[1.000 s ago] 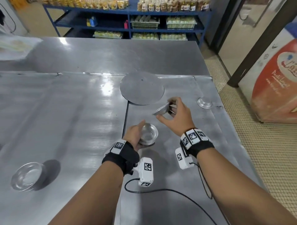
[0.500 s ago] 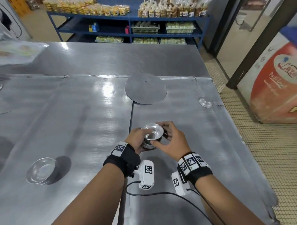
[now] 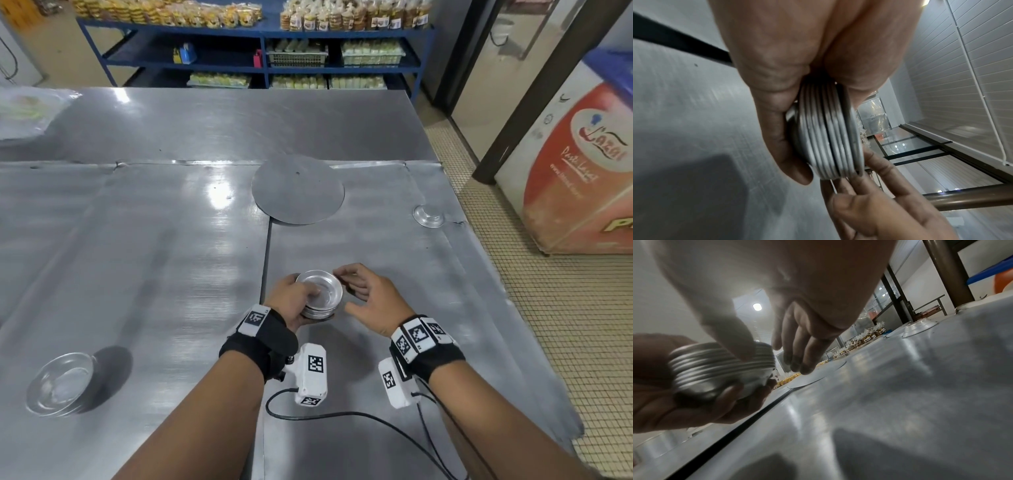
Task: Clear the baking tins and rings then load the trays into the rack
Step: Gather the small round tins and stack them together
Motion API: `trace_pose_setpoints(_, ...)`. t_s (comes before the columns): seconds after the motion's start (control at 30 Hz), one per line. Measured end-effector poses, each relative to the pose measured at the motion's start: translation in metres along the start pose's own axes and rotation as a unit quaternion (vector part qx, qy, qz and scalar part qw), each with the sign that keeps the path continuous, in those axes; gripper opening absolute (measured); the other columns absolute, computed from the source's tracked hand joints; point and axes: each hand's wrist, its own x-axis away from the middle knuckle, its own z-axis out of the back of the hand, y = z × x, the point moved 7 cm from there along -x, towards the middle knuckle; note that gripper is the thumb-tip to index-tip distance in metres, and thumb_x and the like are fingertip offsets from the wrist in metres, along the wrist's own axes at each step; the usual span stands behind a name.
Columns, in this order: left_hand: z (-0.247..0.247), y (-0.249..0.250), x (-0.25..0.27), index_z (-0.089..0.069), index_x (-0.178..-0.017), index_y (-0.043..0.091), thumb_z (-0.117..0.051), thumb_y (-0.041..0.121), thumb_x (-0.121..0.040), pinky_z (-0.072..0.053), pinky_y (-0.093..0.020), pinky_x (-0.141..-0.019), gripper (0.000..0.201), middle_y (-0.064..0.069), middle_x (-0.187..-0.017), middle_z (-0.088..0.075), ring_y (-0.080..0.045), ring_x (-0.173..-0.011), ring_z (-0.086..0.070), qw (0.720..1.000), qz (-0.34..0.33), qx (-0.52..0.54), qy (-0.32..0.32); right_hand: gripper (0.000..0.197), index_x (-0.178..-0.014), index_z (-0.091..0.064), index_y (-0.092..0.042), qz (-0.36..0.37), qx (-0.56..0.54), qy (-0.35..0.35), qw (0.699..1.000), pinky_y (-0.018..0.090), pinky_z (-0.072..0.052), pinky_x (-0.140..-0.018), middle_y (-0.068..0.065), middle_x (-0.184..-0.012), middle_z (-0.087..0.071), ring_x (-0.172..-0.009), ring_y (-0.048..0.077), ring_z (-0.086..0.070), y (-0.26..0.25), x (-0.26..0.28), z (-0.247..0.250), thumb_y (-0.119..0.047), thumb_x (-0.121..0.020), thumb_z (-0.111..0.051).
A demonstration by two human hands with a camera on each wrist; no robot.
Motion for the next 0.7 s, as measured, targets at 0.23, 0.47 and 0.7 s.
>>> trace_pose_setpoints(0.23,-0.024,-0.001,-0.028,-0.060,-0.106,0.000,-0.043,-0.009,-0.084,-0.057,-0.060,-0.074,0.029,-0.022,-0.096,-0.057,-0.039,-0.085,-0.058,1.000,0.004,-0.005,0.011,0.033,-0.111,-0.067,-0.015,-0.075,0.202,0.109,0.970,0.034,-0.050,-0.100,0.009,-0.111,-0.071,-0.107,0.020,-0.067,0.048,-0.042,0.083,-0.005,-0.080,-0.065)
trace_pose_setpoints(0.47,-0.048,-0.002,-0.058,-0.059,-0.107,0.003,-0.040,-0.011,-0.084,-0.055,-0.051,-0.080,0.033,-0.018,-0.090,-0.058,-0.031,-0.078,-0.058,1.000,0.011,-0.008,0.016,0.046,-0.129,-0.056,-0.005,-0.127,0.379,0.157,0.903,0.036,-0.037,-0.106,0.018,-0.129,-0.058,-0.126,0.034,-0.047,0.070,-0.089,0.167,-0.010,-0.084,-0.063)
trace_pose_setpoints(0.7,-0.061,-0.001,-0.081,-0.062,-0.092,0.006,-0.045,-0.011,-0.082,-0.048,-0.034,-0.069,0.026,-0.013,-0.076,-0.060,-0.028,-0.071,-0.057,0.999,0.024,-0.027,0.022,0.061,-0.141,-0.041,-0.004,-0.206,0.427,0.184,0.861,0.049,-0.040,-0.103,0.017,-0.143,-0.041,-0.136,0.035,-0.030,0.090,-0.129,0.223,-0.019,-0.086,-0.064)
